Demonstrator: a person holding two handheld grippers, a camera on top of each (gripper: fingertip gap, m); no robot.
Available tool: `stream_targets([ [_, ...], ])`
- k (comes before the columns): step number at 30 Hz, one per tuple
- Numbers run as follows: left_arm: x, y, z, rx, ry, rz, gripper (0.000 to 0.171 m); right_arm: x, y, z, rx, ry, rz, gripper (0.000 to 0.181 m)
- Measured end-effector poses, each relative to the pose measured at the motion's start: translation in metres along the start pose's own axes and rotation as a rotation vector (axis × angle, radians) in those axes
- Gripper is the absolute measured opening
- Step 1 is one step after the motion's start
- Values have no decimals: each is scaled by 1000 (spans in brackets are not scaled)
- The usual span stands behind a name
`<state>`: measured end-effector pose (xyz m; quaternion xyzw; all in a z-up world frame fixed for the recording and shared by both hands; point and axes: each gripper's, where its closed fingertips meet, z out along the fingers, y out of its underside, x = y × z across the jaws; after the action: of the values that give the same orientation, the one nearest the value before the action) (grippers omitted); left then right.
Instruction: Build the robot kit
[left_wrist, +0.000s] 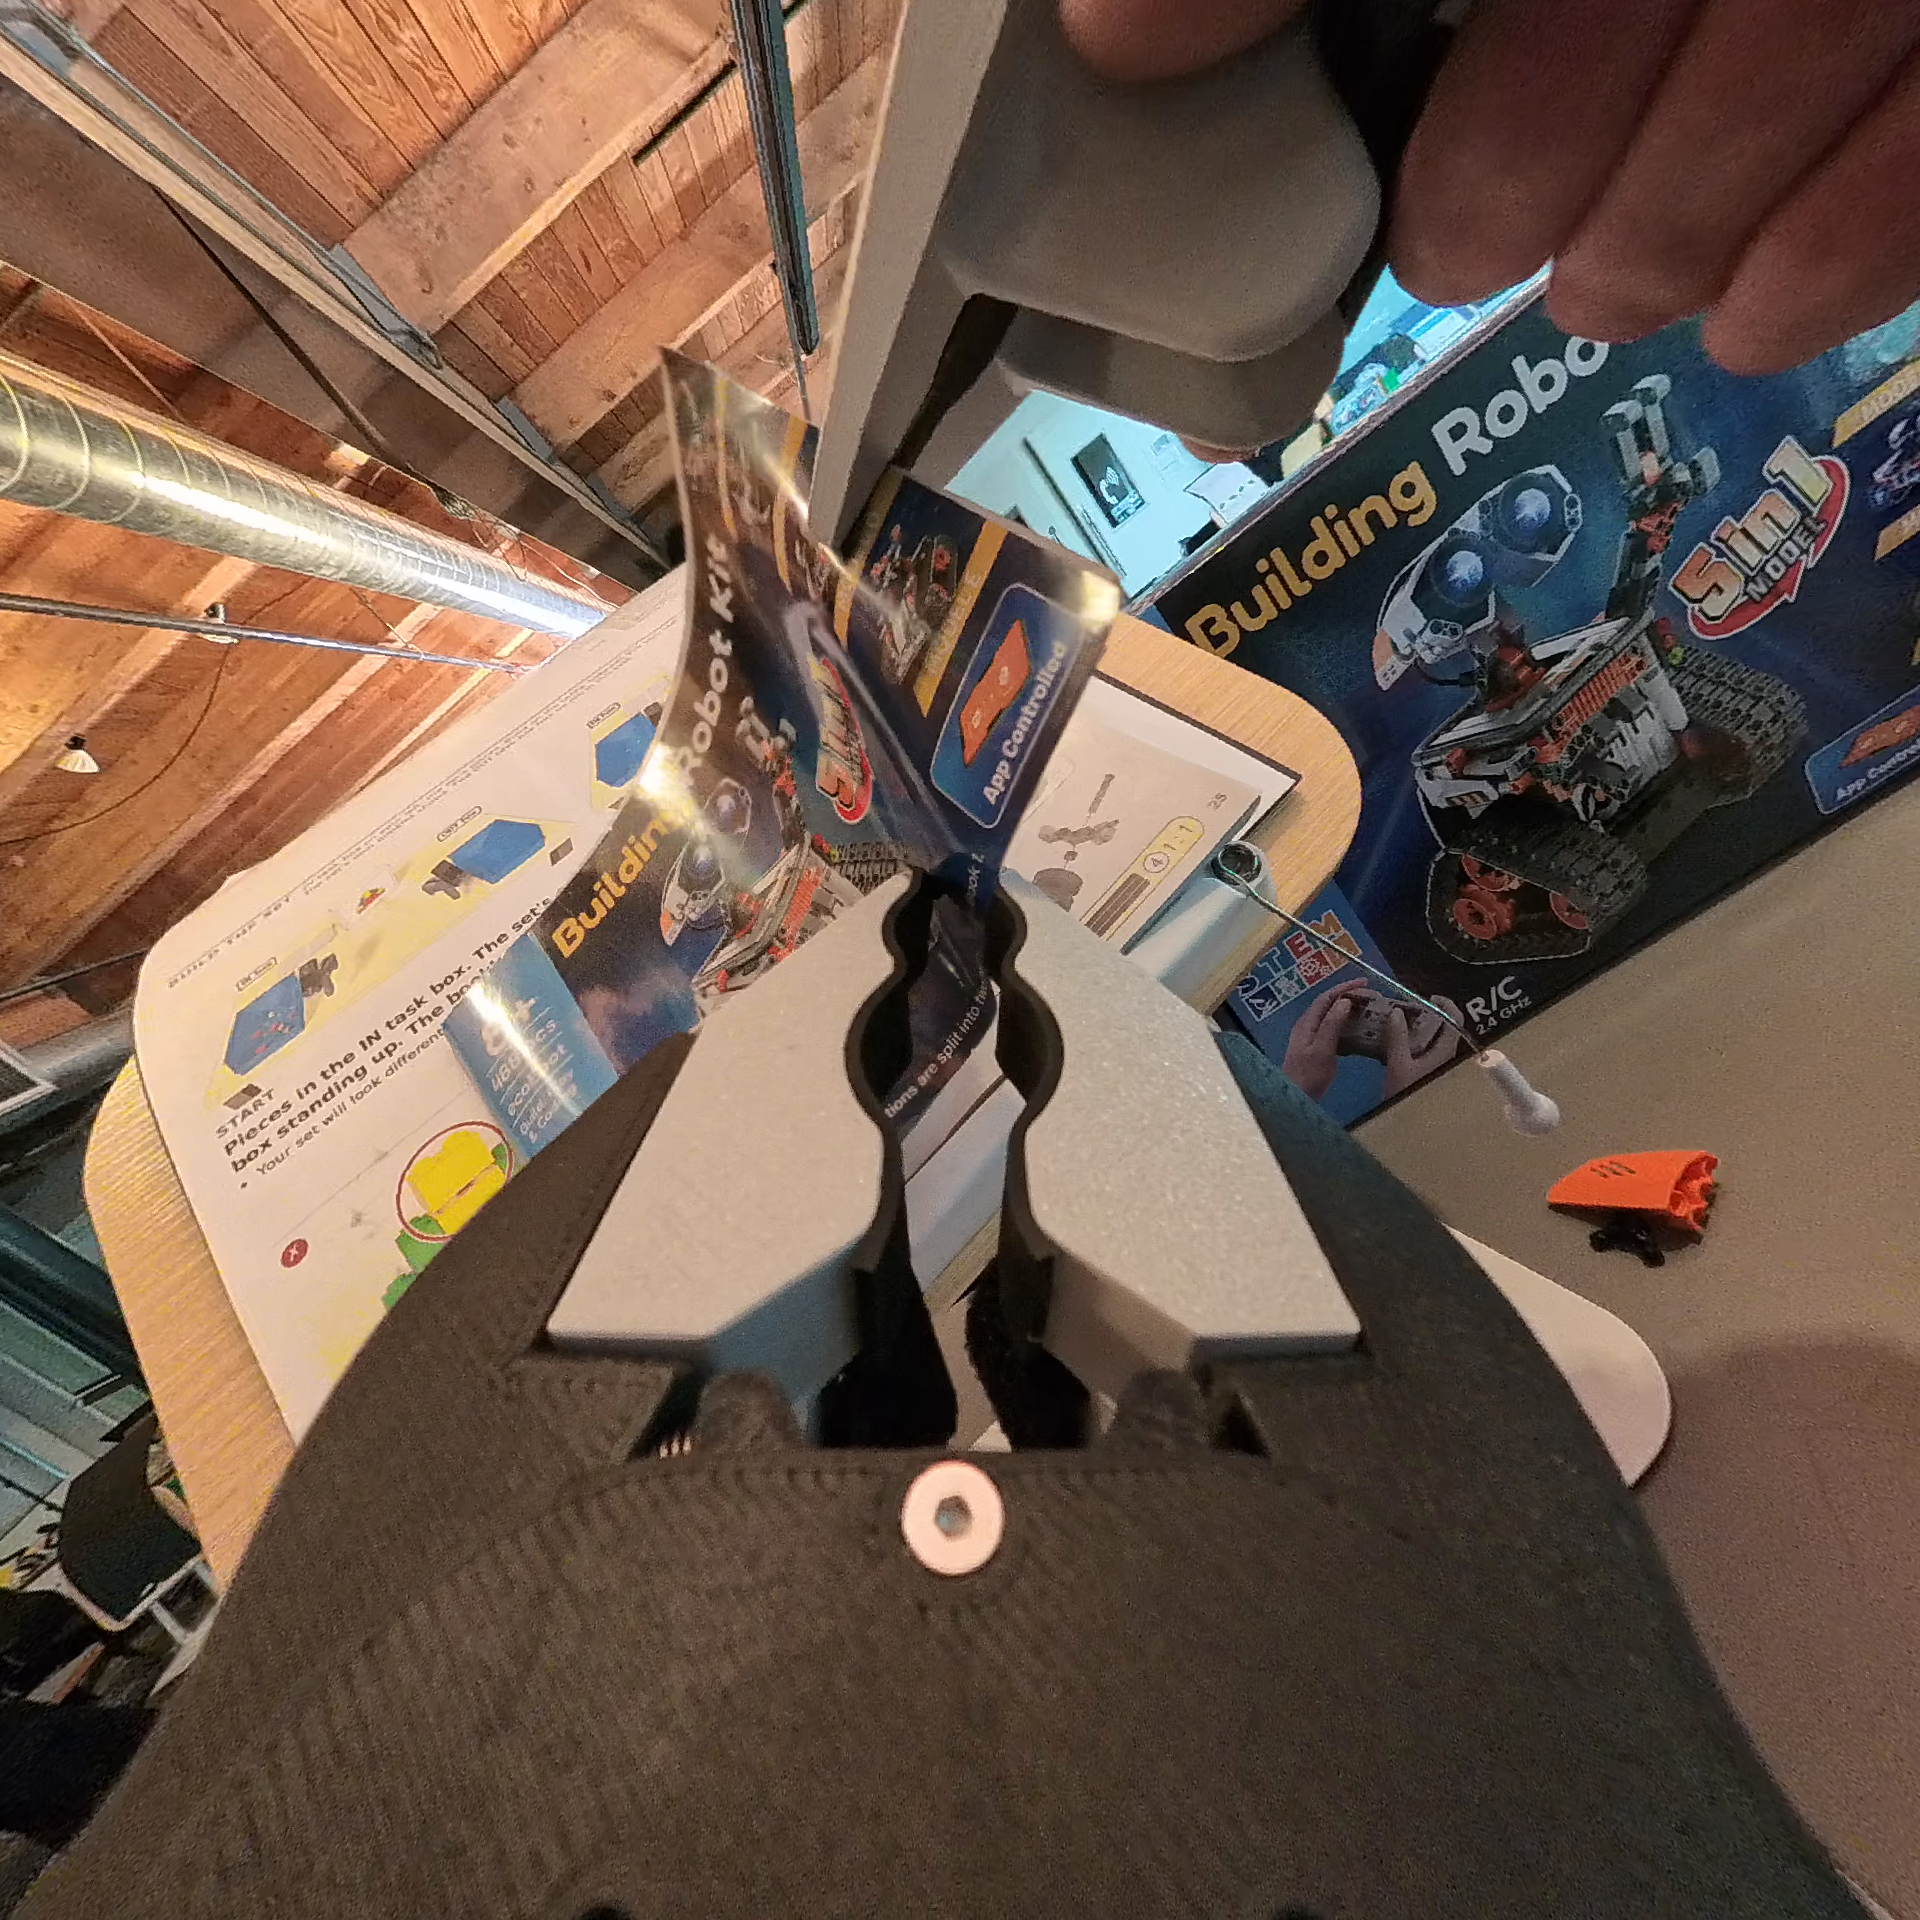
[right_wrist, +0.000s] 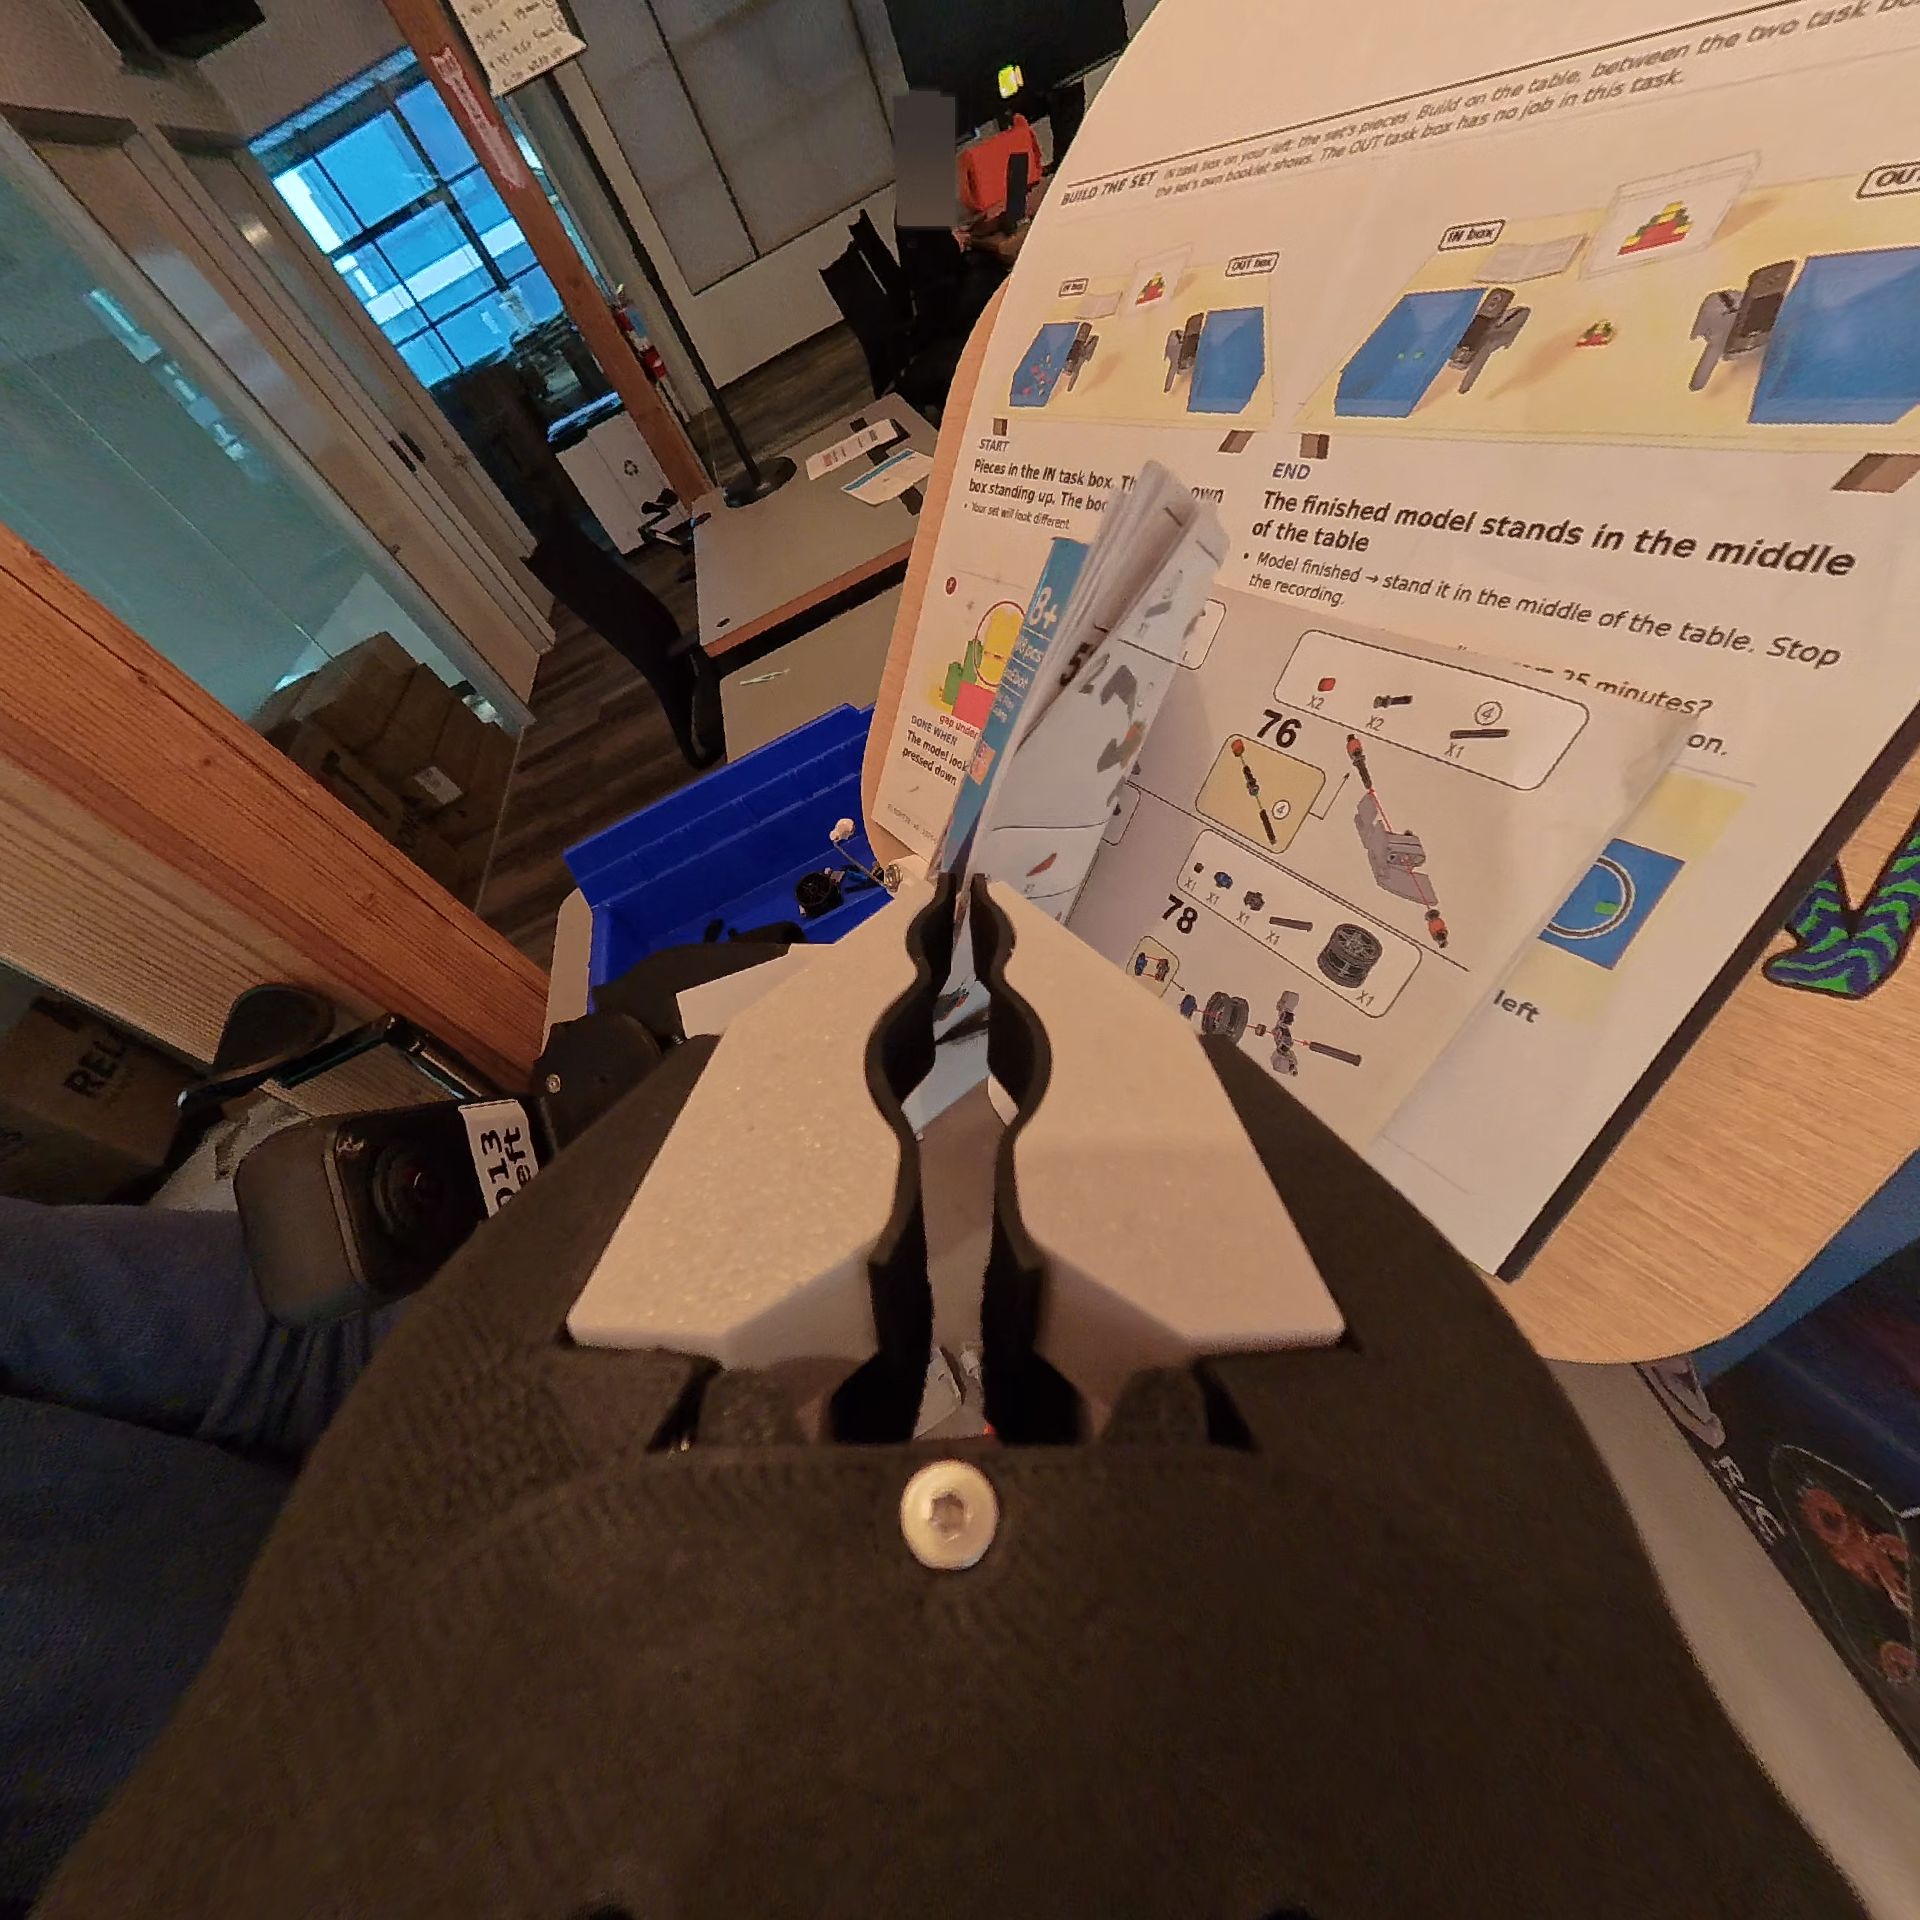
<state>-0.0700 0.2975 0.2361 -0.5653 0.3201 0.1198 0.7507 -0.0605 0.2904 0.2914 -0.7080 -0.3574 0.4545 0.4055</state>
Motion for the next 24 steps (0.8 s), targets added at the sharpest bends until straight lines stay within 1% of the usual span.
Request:
stream_targets([
  [3, -1, 1, 0, 2, 5, -19, 0, 2, 0, 0, 8, 2, 11, 5],
  [7, -4, 2, -1, 5, 13, -49, 0, 3, 0, 0, 17, -11, 21, 8],
  [11, -8, -1, -3, 29, 30, -128, 0, -1, -3, -1, 42, -38, 31, 14],
  [13, -9, -1, -3, 29, 37, -153, 0, -4, -8, -5, 67, -51, 27, 14],
  [15, -7, 1, -2, 23, 38, -141, 0, -4, -12, -12, 93, -47, 21, 17],
  [17, -2, 2, -1, 17, 46, -134, 0, 0, -16, -21, 133, -34, 25, 15],
  [19, 0, 2, -1, 17, 47, -126, 0, 7, -16, -31, 154, -4, 40, 13],
  [20, 0, 3, 0, 14, 48, -132, 0, 14, -13, -35, 151, 35, 36, 12],
  [22, -1, 6, 1, 8, 48, -134, 0, 31, -4, -41, 136, 125, 27, 9],
  [24, 1, 8, 2, 3, 51, -134, 0, 45, 7, -42, 112, 183, 32, 4],
])
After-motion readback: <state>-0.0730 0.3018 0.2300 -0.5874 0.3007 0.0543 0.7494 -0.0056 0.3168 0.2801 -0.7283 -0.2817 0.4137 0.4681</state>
